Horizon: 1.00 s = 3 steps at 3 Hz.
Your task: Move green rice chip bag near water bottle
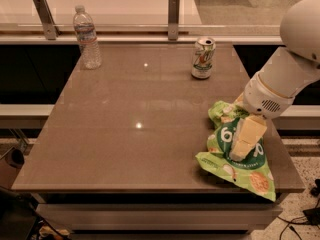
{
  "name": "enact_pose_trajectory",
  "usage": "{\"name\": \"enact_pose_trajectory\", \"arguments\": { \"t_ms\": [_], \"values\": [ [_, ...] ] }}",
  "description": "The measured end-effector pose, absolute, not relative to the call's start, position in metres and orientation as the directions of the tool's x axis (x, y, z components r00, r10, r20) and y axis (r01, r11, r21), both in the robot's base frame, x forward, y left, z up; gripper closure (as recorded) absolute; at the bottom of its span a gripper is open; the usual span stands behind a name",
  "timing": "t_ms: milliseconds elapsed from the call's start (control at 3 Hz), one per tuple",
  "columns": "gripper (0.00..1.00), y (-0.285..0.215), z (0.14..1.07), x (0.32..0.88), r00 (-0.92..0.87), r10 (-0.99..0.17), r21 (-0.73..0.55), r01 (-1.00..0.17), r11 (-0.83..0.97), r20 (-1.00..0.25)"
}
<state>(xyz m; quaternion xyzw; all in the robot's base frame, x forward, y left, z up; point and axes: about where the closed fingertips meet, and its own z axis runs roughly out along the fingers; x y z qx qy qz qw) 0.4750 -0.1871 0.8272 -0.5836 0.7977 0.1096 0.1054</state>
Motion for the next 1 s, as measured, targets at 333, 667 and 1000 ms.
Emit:
{"name": "enact_pose_trajectory", "arguments": {
  "t_ms": [333,667,1000],
  "values": [
    [1.0,-0.1871,0.8273,0.475,-0.297,-0.908,0.052,-0.954,0.295,-0.296],
    [1.0,-0.1871,0.8275,0.475,-0.297,-0.908,0.052,-0.954,0.295,-0.296],
    [1.0,-0.1871,0.8276,0.475,-0.297,-0.908,0.051,-0.954,0.295,-0.296]
  ]
}}
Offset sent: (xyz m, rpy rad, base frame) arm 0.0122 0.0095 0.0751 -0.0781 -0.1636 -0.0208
